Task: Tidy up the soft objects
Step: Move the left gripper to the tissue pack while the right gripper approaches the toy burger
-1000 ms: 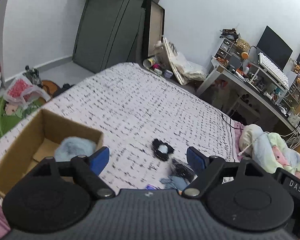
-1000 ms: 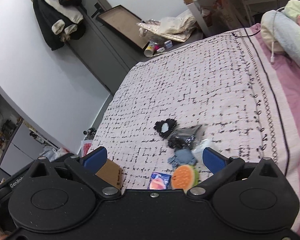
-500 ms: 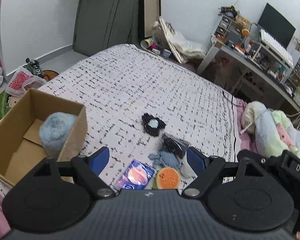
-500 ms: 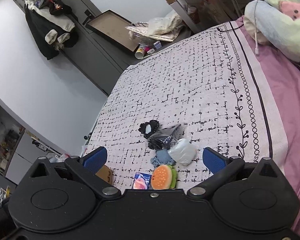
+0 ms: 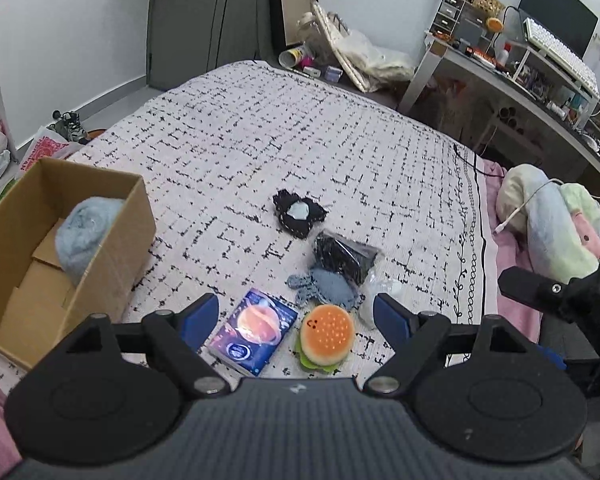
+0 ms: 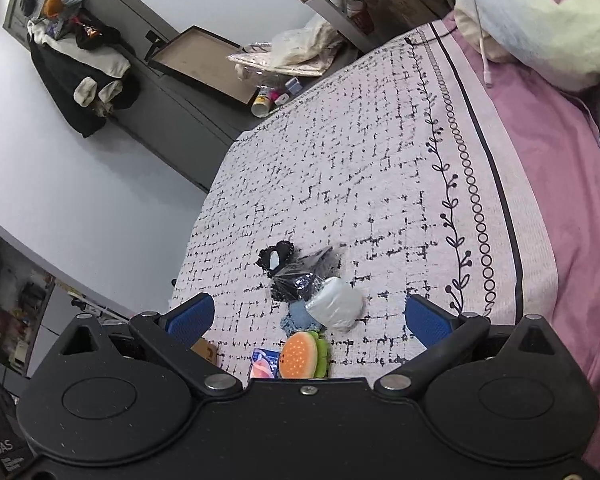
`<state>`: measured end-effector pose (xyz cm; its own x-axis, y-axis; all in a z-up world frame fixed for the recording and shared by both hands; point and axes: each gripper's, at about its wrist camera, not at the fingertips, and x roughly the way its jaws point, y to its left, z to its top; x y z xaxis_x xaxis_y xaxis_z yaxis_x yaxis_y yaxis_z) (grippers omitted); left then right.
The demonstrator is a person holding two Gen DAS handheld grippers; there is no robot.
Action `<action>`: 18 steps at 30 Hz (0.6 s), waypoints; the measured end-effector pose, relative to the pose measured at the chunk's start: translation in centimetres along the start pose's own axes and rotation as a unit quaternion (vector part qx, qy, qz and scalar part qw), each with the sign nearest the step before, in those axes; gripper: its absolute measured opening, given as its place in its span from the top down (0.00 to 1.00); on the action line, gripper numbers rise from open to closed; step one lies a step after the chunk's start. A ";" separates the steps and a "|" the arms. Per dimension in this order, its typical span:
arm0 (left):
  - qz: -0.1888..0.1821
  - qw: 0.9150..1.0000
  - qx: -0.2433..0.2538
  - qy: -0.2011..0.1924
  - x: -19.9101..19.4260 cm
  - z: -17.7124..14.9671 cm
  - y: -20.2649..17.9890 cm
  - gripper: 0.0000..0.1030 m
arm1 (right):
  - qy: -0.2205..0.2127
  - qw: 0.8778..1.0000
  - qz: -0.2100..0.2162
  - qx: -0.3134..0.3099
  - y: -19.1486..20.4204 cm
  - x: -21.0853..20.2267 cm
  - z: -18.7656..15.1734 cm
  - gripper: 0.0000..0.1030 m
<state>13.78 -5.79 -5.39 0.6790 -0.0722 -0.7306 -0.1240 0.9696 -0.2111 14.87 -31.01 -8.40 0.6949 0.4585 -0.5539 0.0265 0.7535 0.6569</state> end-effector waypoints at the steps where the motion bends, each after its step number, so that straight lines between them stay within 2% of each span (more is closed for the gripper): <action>1: 0.001 1.000 0.000 0.002 0.2 -0.1 -0.2 0.19 | 0.003 1.000 -0.001 0.002 -0.2 0.1 0.0 0.00; 18: 0.021 0.999 0.001 0.046 4.3 -2.1 -1.8 0.19 | 0.022 0.994 -0.033 0.098 -5.0 1.0 0.2 0.00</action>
<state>15.40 -8.37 -9.47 0.6045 -0.0523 -0.7949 -0.1495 0.9727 -0.1777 15.59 -34.40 -12.13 0.6542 0.4345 -0.6190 0.2140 0.6787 0.7026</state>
